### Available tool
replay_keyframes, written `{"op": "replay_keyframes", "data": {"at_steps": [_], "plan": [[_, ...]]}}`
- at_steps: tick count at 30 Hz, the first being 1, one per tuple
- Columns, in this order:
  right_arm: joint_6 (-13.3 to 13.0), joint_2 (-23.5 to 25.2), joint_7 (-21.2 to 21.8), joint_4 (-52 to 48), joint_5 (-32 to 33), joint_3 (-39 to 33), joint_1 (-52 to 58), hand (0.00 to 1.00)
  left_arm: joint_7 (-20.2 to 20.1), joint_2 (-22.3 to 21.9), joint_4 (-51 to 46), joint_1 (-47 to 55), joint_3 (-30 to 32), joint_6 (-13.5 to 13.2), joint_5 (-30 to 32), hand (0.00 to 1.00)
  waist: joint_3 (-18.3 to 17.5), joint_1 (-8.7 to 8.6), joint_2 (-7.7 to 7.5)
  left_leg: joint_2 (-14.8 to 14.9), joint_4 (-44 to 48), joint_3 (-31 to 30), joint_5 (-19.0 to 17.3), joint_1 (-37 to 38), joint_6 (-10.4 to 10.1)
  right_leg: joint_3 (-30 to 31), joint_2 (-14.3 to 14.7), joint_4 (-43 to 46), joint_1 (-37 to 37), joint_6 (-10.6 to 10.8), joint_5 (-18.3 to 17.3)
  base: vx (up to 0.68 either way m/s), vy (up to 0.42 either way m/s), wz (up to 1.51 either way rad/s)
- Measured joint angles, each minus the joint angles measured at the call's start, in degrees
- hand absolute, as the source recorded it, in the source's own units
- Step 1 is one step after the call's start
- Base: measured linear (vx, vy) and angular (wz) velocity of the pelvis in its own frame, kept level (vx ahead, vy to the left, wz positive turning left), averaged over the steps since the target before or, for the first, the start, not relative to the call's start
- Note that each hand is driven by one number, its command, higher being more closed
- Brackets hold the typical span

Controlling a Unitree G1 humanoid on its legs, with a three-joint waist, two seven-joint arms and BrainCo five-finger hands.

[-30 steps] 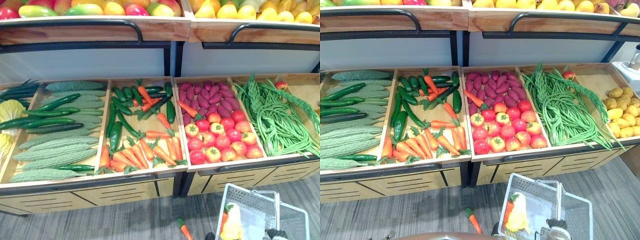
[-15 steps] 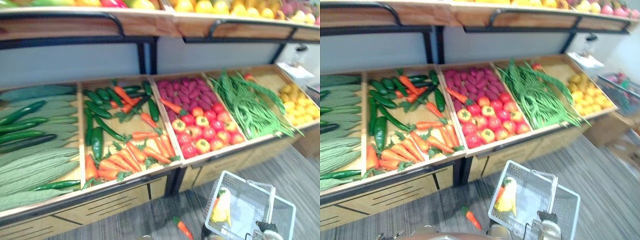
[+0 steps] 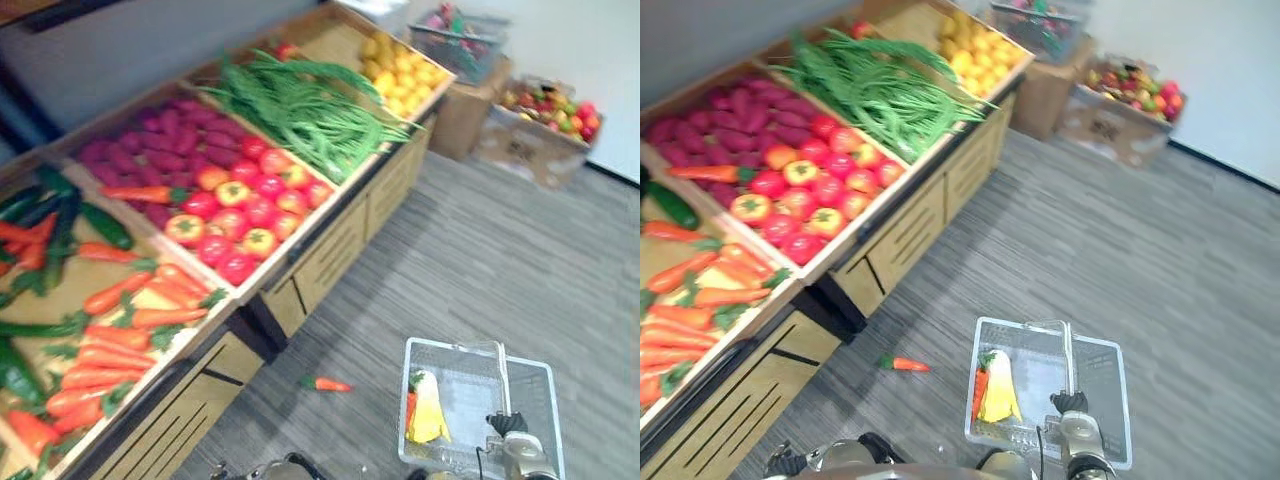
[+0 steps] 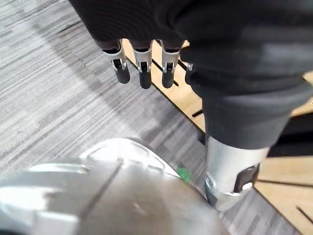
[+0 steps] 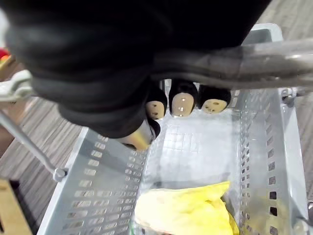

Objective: Pick vegetable in the basket

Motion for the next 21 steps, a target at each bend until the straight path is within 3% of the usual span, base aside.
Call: {"op": "replay_keyframes", "data": {"at_steps": [4,6,8,9,10,11,12,14,15,16,19,21], "plan": [[-0.6,0.0,-1.0,-2.4,0.2,2.7,1.8,1.00,0.4,-0.5,0.4,-1.6,0.0,0.2,1.5,0.00,0.0,-2.63,0.69,0.8,-3.3,0.3,4.8,2.6,-1.8,3.0,3.6,-2.8,0.1,-0.9,-0.5,-0.03,-0.241,-0.56],[-1.2,-0.3,-1.0,-3.5,0.2,5.1,2.1,1.00,0.6,-0.5,0.1,-1.8,0.0,0.5,1.5,0.00,0.0,-2.70,0.78,2.5,-0.8,-0.9,6.3,3.6,-1.6,6.3,5.4,-4.5,0.2,-1.8,-0.5,-0.01,-0.170,-0.86],[-1.4,-0.4,-1.1,-4.9,0.1,6.9,2.3,1.00,0.7,-0.5,-0.9,-1.3,-0.4,0.4,1.5,0.00,0.5,-2.14,0.38,3.5,6.4,-10.1,8.2,1.8,-0.7,11.4,5.6,-5.5,0.8,-2.5,0.0,-0.01,-0.060,-1.10],[-1.4,-1.0,-1.1,-5.2,0.1,8.1,2.1,1.00,1.3,-1.0,-1.3,-1.2,-0.8,0.2,1.5,0.00,1.2,-1.16,-0.01,-2.1,5.5,-22.9,3.3,0.2,-3.2,15.4,4.5,-6.2,1.0,-3.0,0.7,-0.01,0.069,-1.50],[-1.5,-2.1,-1.0,-4.9,0.1,9.2,2.0,1.00,1.5,-1.8,-1.3,-0.9,-1.2,-0.3,1.4,0.00,1.5,-0.29,0.61,-8.9,3.2,-34.9,-0.3,-0.5,-4.1,19.3,4.0,-6.9,0.9,-2.8,1.6,0.00,0.113,-1.58],[-1.4,-2.3,-1.0,-4.8,0.1,9.5,2.0,1.00,1.6,-2.2,-1.4,-0.7,-1.3,-0.5,1.3,0.00,1.7,0.12,0.85,-11.6,1.8,-39.7,-1.6,-0.6,-4.3,21.3,4.0,-7.1,0.8,-2.6,1.9,0.01,0.222,-1.83],[-1.4,-2.2,-1.0,-4.7,0.1,9.7,1.8,1.00,2.0,-2.5,-1.4,0.3,-1.8,-0.7,1.1,0.00,1.8,0.57,1.25,-16.2,-1.5,-47.7,-2.9,-0.9,-4.1,25.7,4.7,-7.6,0.5,-1.9,2.7,0.01,0.255,-1.62],[-1.5,-1.6,-0.9,-4.7,0.2,10.4,1.7,1.00,2.1,-2.6,-1.4,1.0,-2.1,-0.8,1.1,0.00,2.0,0.66,1.93,-17.3,-5.0,-53.0,-2.9,-1.6,-3.7,29.4,6.6,-7.6,-0.5,-1.2,3.1,0.01,0.248,-1.40],[-1.6,-0.9,-0.8,-5.0,0.2,11.2,1.9,1.00,2.1,-2.4,-1.5,1.5,-1.9,-0.7,1.1,0.00,1.7,1.02,2.35,-17.7,-5.5,-55.8,-5.3,-0.4,-3.3,32.0,7.5,-8.5,-1.4,-0.3,3.7,0.04,0.200,-0.95],[-2.3,-0.6,-0.8,-5.2,0.2,11.2,2.3,1.00,2.1,-2.2,-1.9,1.2,-2.0,-0.9,1.1,0.00,1.8,0.46,0.94,-18.9,-5.9,-56.1,-5.8,-1.1,-2.6,33.1,7.3,-10.7,-1.8,0.0,4.9,0.05,0.195,-0.73],[-2.9,-0.6,-0.6,-5.2,0.2,11.2,2.7,1.00,2.1,-1.0,-2.3,1.2,-2.1,-1.4,1.1,0.00,1.9,0.63,-0.48,-20.8,-5.4,-54.6,-5.9,-2.1,-2.5,34.8,5.7,-14.5,-1.7,0.4,8.5,0.02,0.200,-0.29],[-3.1,-0.6,-0.6,-5.4,0.2,11.2,2.7,1.00,2.2,-0.7,-2.4,1.3,-2.1,-1.4,1.2,0.00,2.1,0.64,-0.10,-21.5,-4.9,-53.8,-6.1,-1.8,-2.1,35.2,5.0,-14.6,-1.6,0.9,8.8,-0.01,0.113,-0.21]]}}
